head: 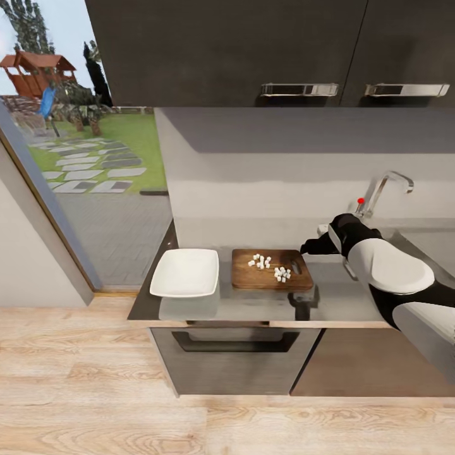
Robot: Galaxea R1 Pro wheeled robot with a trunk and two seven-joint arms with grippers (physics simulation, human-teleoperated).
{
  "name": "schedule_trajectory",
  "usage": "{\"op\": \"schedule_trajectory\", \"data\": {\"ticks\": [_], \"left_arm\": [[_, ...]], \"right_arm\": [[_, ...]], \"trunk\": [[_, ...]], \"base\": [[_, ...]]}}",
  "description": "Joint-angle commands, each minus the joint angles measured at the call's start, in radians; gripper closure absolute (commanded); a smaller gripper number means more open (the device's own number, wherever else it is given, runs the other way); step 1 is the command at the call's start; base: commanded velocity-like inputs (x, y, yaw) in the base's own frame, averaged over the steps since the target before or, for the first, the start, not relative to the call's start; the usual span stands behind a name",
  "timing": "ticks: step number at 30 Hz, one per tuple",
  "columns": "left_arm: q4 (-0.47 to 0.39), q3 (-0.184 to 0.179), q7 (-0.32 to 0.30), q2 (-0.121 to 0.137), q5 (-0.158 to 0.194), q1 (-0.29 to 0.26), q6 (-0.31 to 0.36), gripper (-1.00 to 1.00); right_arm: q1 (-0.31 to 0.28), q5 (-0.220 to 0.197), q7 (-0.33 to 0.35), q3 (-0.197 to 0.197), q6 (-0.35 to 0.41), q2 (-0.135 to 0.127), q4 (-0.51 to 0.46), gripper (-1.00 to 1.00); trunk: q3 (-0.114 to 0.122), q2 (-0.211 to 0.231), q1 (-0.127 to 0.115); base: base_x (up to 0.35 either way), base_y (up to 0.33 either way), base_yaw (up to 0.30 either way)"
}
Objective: In the kitchen, take the Vidalia onion out of the sink, dice it on the chopping board with the paring knife, put the diced onion into the bowl on the countertop, then place both the paring knife and the chopping board into the sink.
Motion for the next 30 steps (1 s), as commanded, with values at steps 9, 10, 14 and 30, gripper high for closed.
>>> {"op": "schedule_trajectory", "data": {"ticks": [9, 10, 14, 30], "left_arm": [[0.0, -0.009, 0.006, 0.0, 0.004, -0.001, -0.002, -1.0], [0.0, -0.009, 0.006, 0.0, 0.004, -0.001, -0.002, -1.0], [0.001, -0.009, 0.006, 0.0, 0.004, -0.001, -0.002, -1.0], [0.001, -0.009, 0.006, 0.0, 0.004, -0.001, -0.002, -1.0]], "right_arm": [[0.0, 0.011, 0.008, -0.008, 0.001, -0.005, -0.004, -1.0], [0.0, 0.011, 0.008, -0.008, 0.001, -0.007, -0.004, -1.0], [0.001, 0.011, 0.008, -0.008, 0.0, -0.016, -0.007, -1.0], [0.008, 0.012, 0.008, -0.005, -0.001, -0.033, -0.003, -1.0]], "trunk": [[-0.001, -0.001, 0.0], [-0.001, -0.001, 0.0], [-0.001, -0.001, 0.0], [-0.001, -0.001, 0.0]], "base": [[0.0, 0.0, 0.0], [0.0, 0.0, 0.0], [0.0, 0.0, 0.0], [0.0, 0.0, 0.0]]}}
